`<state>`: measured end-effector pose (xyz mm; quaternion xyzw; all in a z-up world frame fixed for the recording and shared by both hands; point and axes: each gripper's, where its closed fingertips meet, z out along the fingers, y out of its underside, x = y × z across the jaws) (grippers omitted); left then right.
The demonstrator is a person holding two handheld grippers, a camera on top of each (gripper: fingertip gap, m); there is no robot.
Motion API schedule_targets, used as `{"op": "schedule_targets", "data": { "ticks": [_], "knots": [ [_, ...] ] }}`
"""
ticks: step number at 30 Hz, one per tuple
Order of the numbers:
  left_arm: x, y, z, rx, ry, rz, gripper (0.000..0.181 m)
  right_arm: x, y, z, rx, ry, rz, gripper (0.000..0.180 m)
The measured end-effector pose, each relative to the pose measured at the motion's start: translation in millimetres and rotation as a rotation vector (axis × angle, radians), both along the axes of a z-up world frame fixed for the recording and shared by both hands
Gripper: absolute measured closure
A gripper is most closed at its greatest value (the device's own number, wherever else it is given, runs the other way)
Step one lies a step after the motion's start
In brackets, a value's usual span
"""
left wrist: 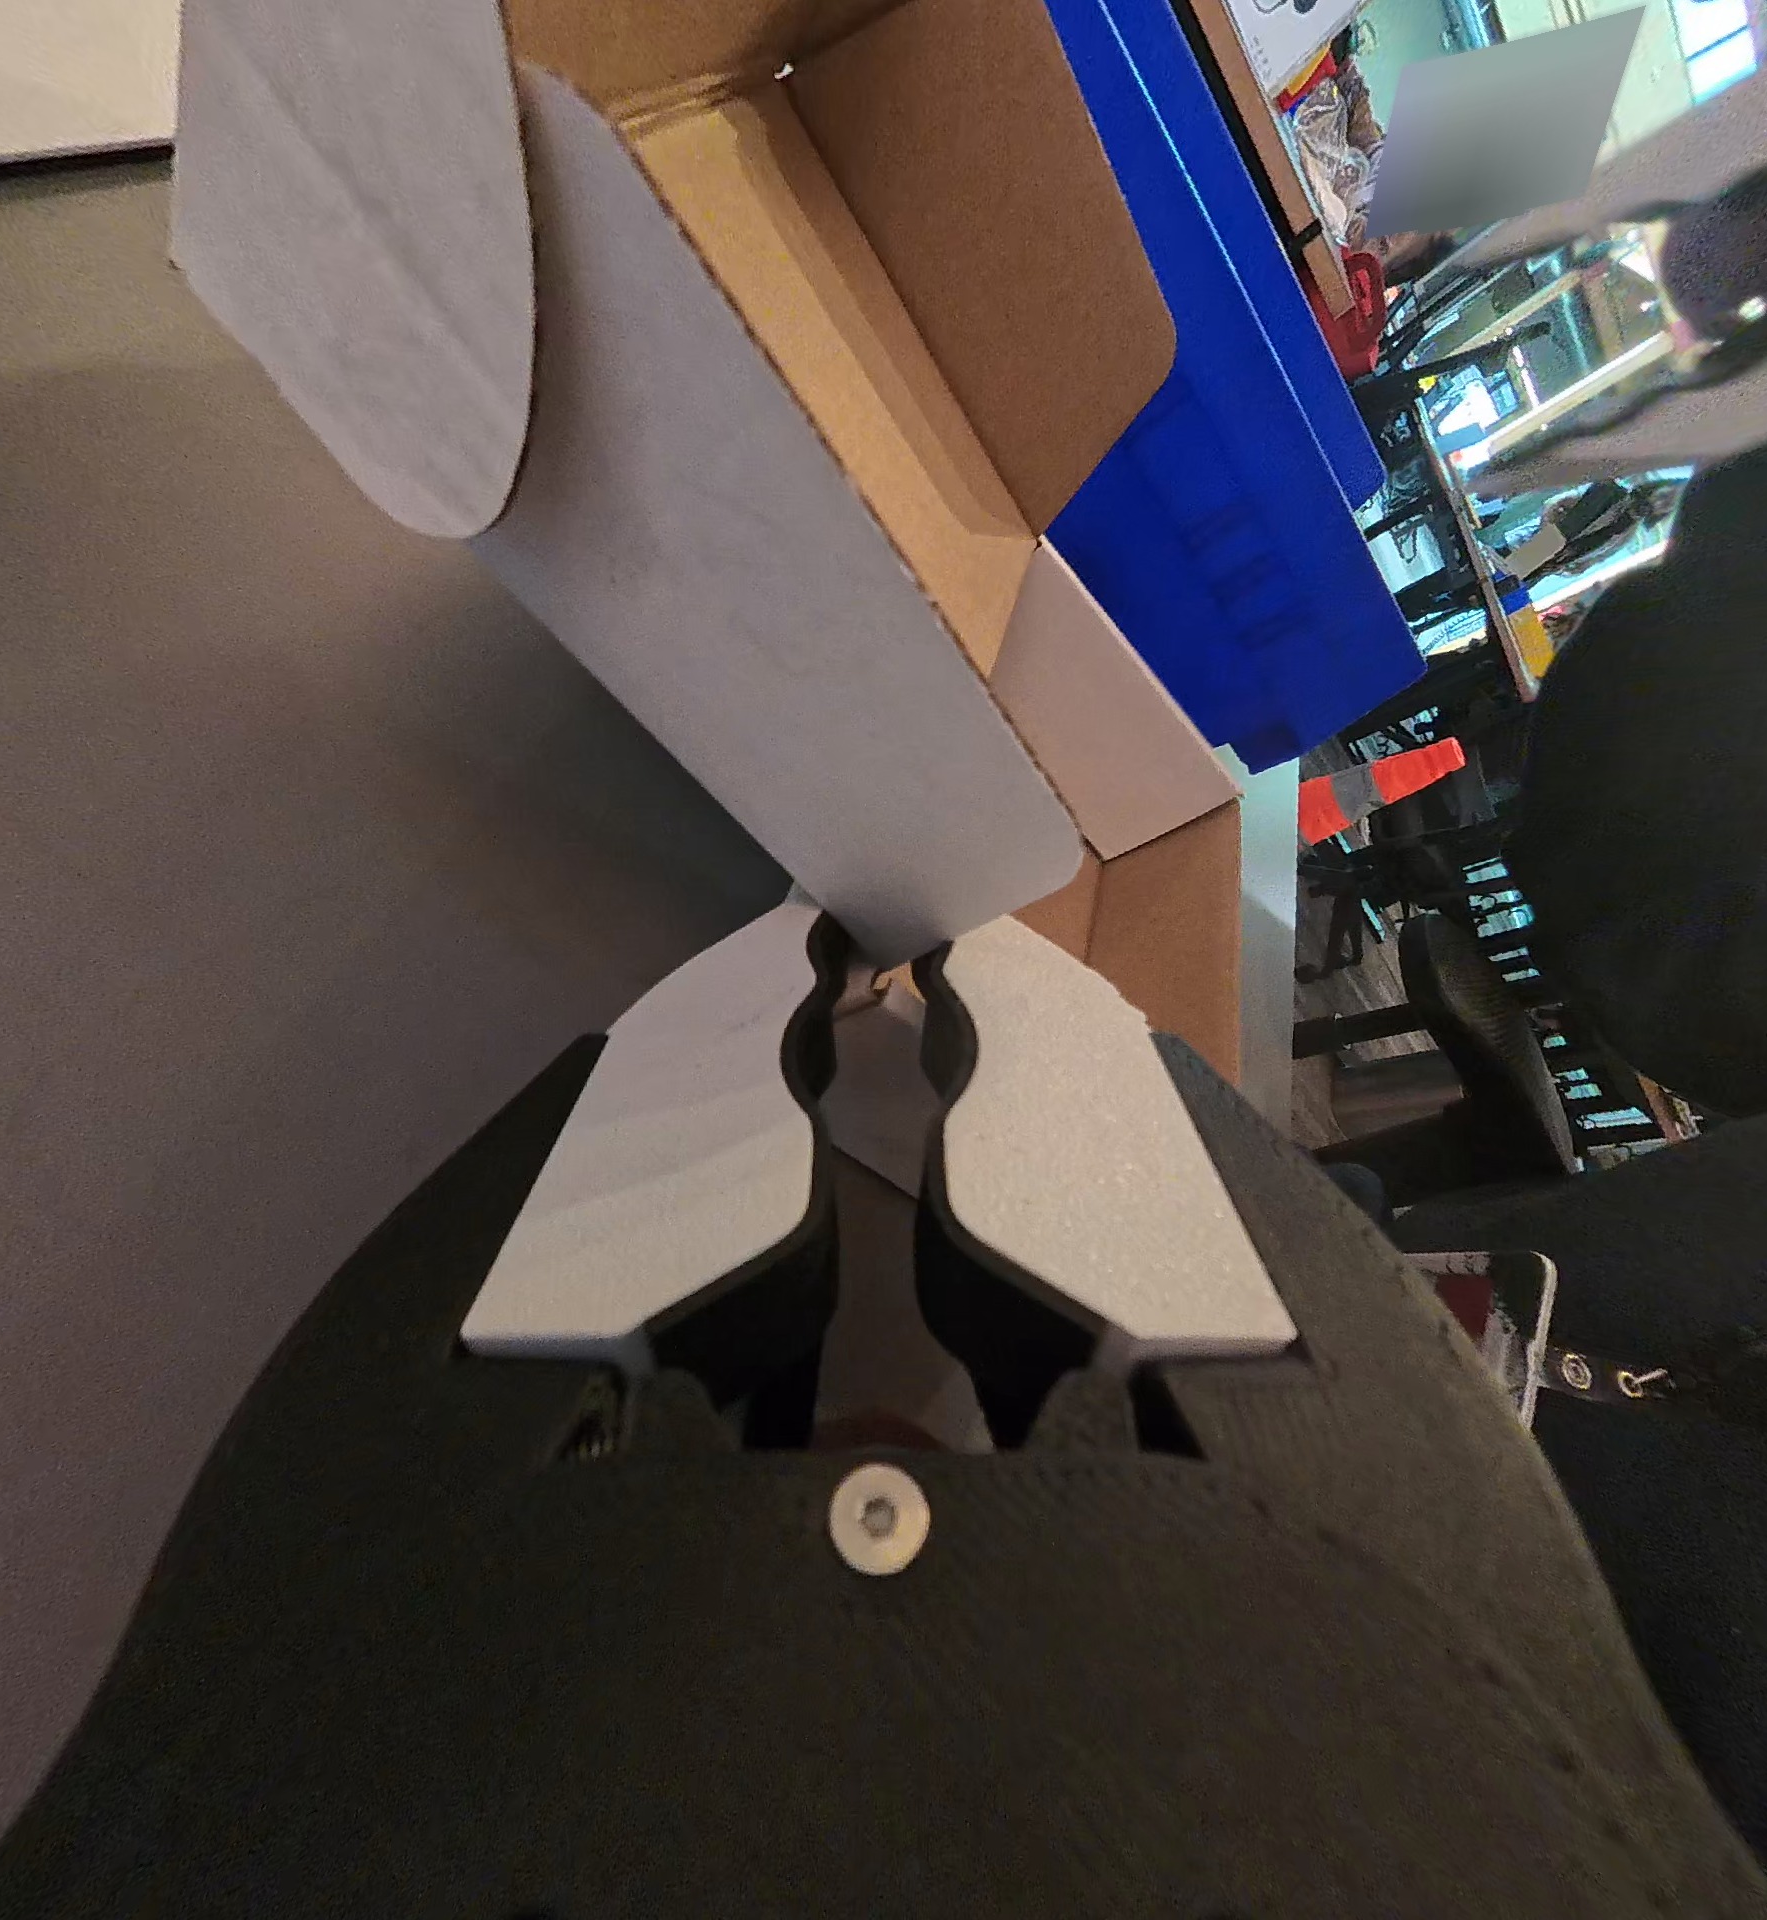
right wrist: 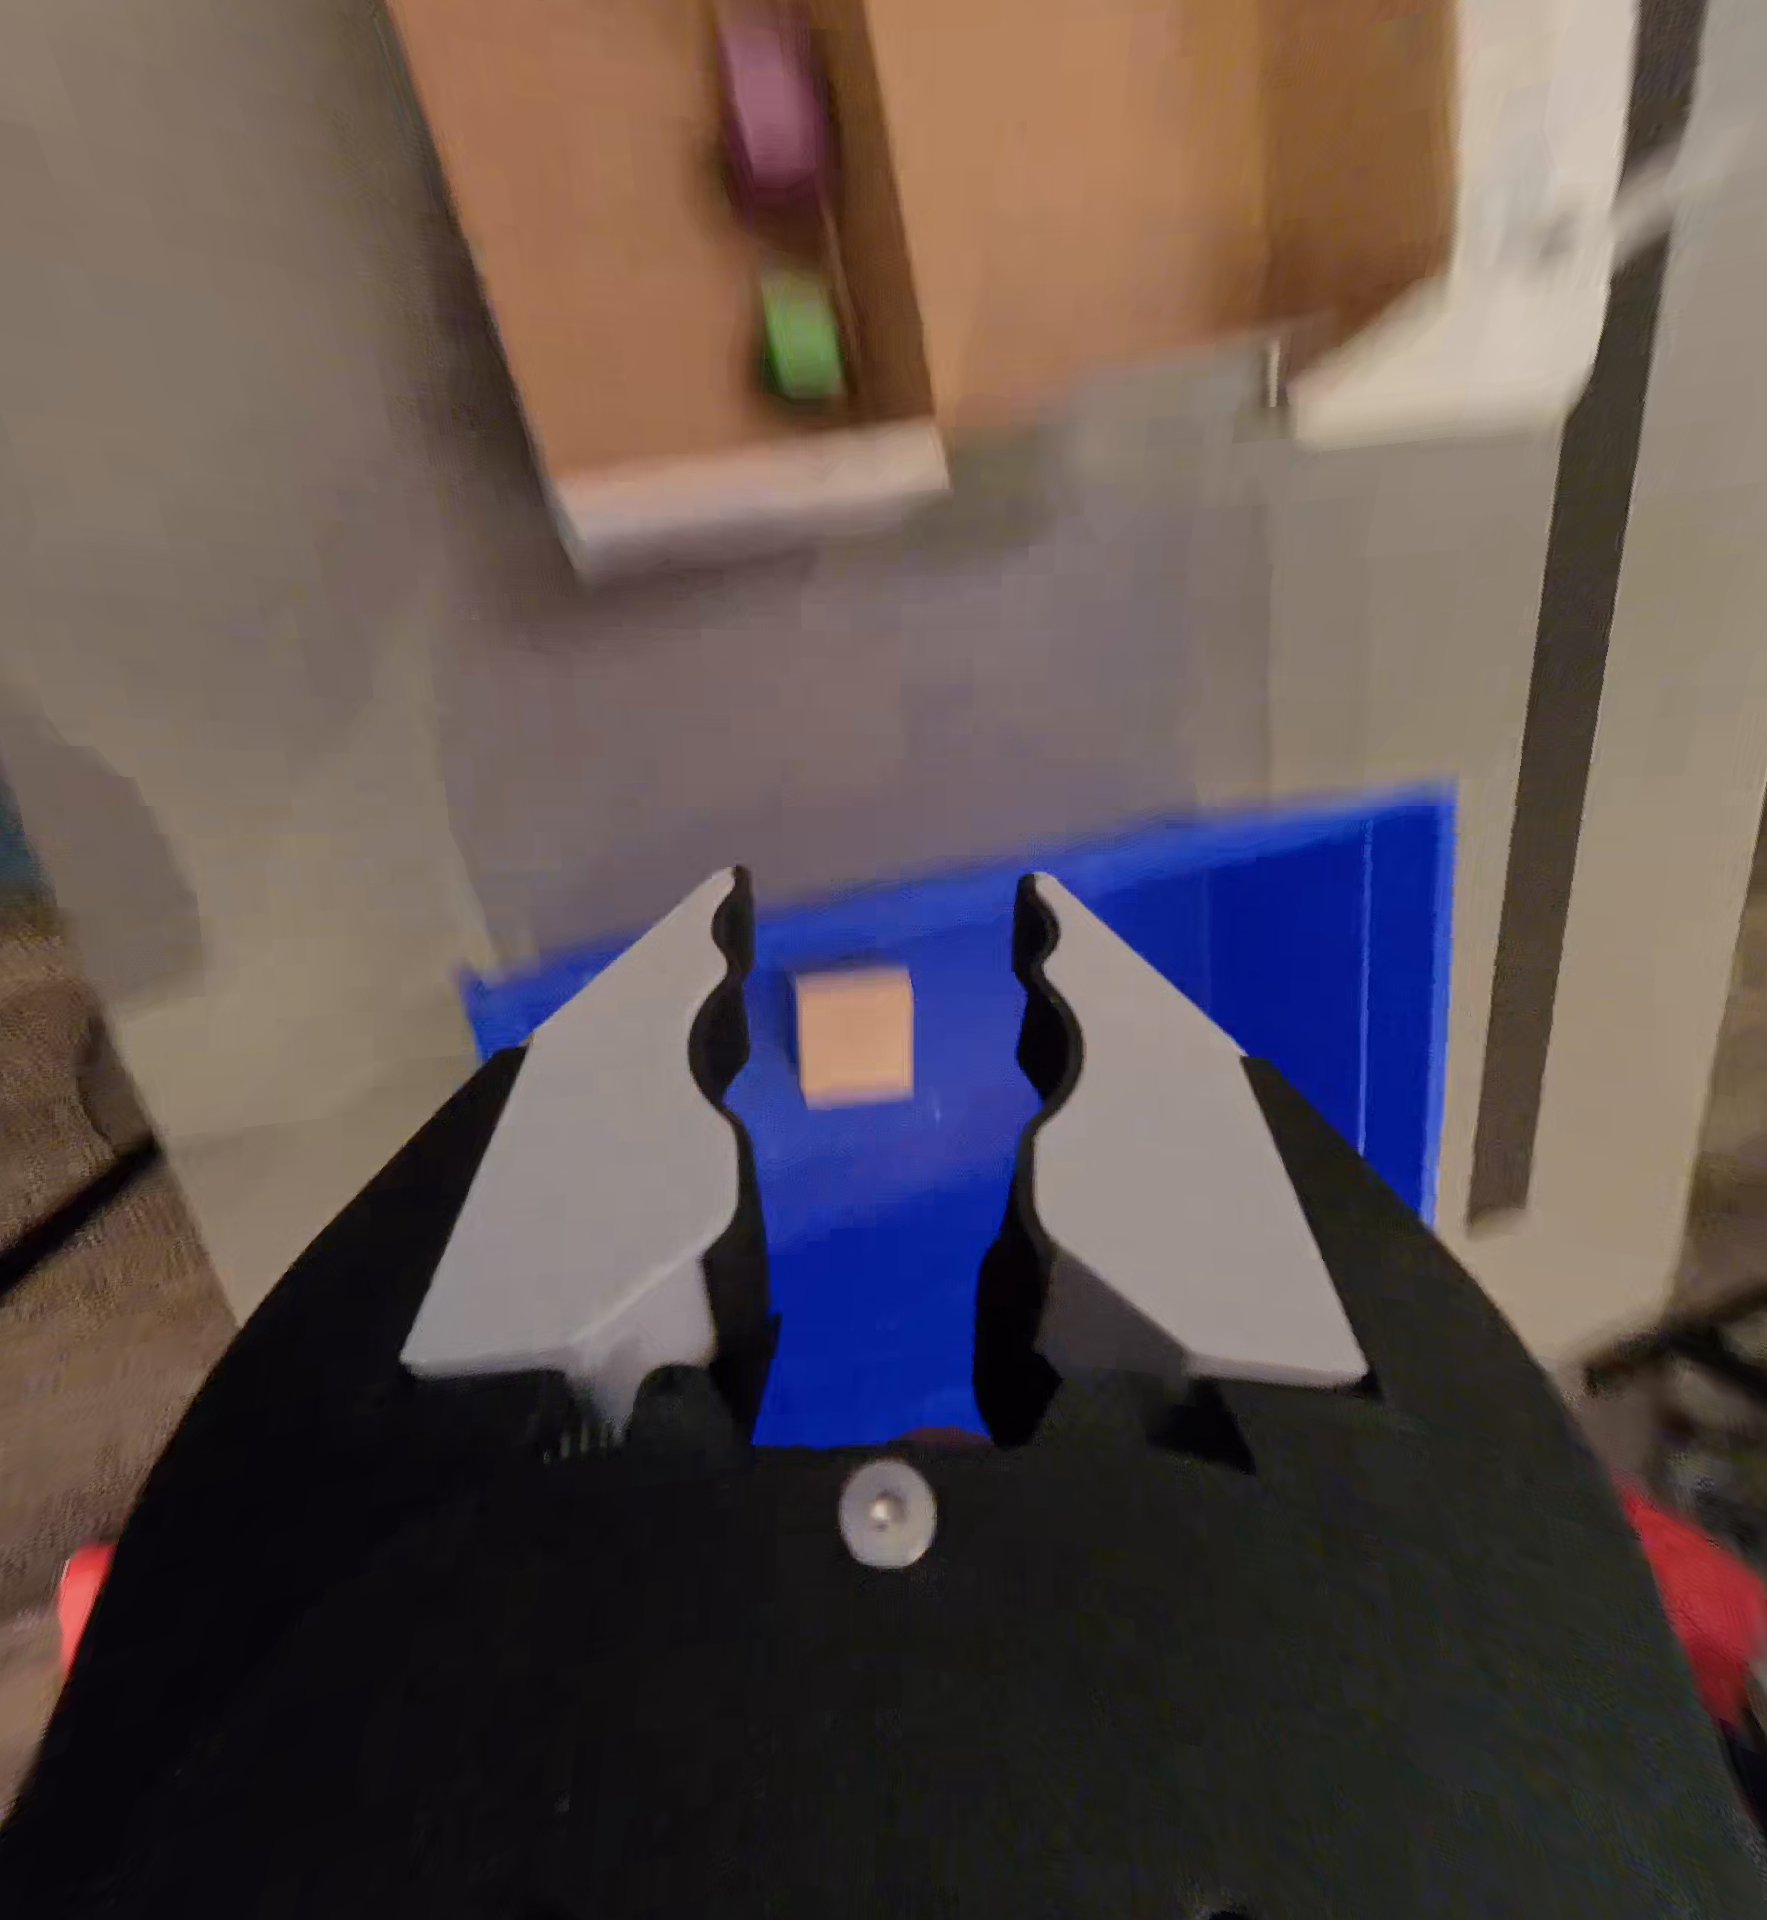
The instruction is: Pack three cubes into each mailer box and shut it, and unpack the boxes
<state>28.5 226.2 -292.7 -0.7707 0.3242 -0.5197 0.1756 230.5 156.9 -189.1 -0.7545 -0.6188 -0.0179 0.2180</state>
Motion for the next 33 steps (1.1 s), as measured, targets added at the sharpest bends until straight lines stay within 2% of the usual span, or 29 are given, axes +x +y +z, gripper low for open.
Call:
{"op": "schedule_targets", "data": {
  "ticks": [1, 3, 7, 10, 13, 19, 22, 23, 26, 28, 30, 33],
  "knots": [
    [1, 0, 0, -0.005, -0.003, 0.000, 0.169, -32, -4, 7, -0.003, 0.062, 0.045, 0.138],
    [3, 0, 0, -0.010, -0.007, 0.001, 0.169, -88, -9, -2, -0.036, 0.096, 0.124, 0.143],
    [5, -2, 0, -0.008, -0.007, 0.000, 0.169, -142, 10, -60, -0.098, 0.007, 0.159, 0.142],
    [3, -4, 0, -0.014, -0.016, -0.001, 0.169, -155, 34, -102, -0.093, -0.051, 0.132, 0.146],
    [2, -4, 0, -0.014, -0.024, -0.002, 0.169, -159, 43, -128, -0.082, -0.108, 0.132, 0.149],
    [4, -2, 1, -0.007, -0.031, -0.004, 0.169, -168, 47, -138, -0.015, -0.123, 0.163, 0.152],
    [4, -1, 1, -0.003, -0.028, -0.002, 0.170, -166, 30, -142, -0.081, -0.145, 0.233, 0.176],
    [4, -2, 1, -0.002, -0.029, -0.003, 0.170, -163, 24, -141, -0.107, -0.154, 0.245, 0.174],
    [4, -1, 1, -0.003, -0.031, 0.000, 0.170, -175, 23, -126, -0.092, -0.069, 0.254, 0.152],
    [4, -1, 1, -0.004, -0.032, 0.000, 0.170, -183, 30, -120, -0.064, -0.028, 0.233, 0.129],
    [5, -1, 1, -0.003, -0.030, -0.001, 0.170, -185, 38, -124, -0.055, -0.037, 0.218, 0.124],
    [5, -1, 0, -0.004, -0.030, 0.001, 0.170, -191, 40, -134, -0.066, -0.037, 0.225, 0.130]
  ]
}}
